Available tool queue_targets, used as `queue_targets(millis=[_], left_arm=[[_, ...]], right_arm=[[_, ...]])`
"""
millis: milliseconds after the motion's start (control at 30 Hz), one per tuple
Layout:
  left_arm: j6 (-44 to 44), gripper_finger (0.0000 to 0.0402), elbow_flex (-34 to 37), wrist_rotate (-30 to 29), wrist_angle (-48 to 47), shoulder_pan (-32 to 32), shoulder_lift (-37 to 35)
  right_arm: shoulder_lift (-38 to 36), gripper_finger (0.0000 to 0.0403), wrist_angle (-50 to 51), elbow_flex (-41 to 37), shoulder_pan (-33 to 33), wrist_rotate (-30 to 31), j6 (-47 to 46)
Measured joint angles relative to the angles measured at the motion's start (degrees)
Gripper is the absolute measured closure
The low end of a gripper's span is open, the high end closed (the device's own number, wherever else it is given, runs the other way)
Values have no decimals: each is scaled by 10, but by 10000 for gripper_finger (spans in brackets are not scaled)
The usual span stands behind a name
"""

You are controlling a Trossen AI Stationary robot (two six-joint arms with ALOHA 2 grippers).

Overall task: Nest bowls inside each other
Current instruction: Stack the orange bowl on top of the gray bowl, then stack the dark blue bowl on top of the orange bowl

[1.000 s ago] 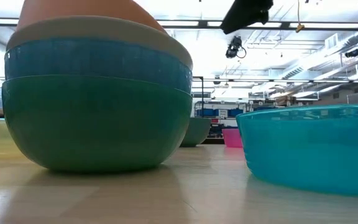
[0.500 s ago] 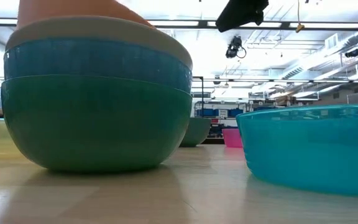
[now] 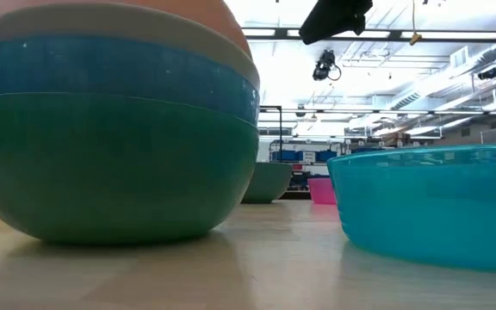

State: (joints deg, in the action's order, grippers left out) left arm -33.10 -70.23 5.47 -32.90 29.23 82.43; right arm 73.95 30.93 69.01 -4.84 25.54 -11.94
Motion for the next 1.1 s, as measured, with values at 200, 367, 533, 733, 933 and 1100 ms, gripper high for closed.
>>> queue_targets(millis=[200,367,533,733,933,1100], left_arm=[[-56,273,68,56,127,20,5],[-87,277,143,61,225,28,5],[-143,277,229,90,374,28,5],[-164,277,219,122,421,28,1],[-105,277,150,128,303,11,-24],[11,277,79,-31,150,-20,-75]], right_arm=[[0,282,0,0,0,0,-4],[0,282,0,0,0,-1,-5],[0,282,0,0,0,-2,-5],[0,282,0,0,0,-2,-5],[3,282,-5,0,1,17,2],[42,282,-41,0,30,-10,15]])
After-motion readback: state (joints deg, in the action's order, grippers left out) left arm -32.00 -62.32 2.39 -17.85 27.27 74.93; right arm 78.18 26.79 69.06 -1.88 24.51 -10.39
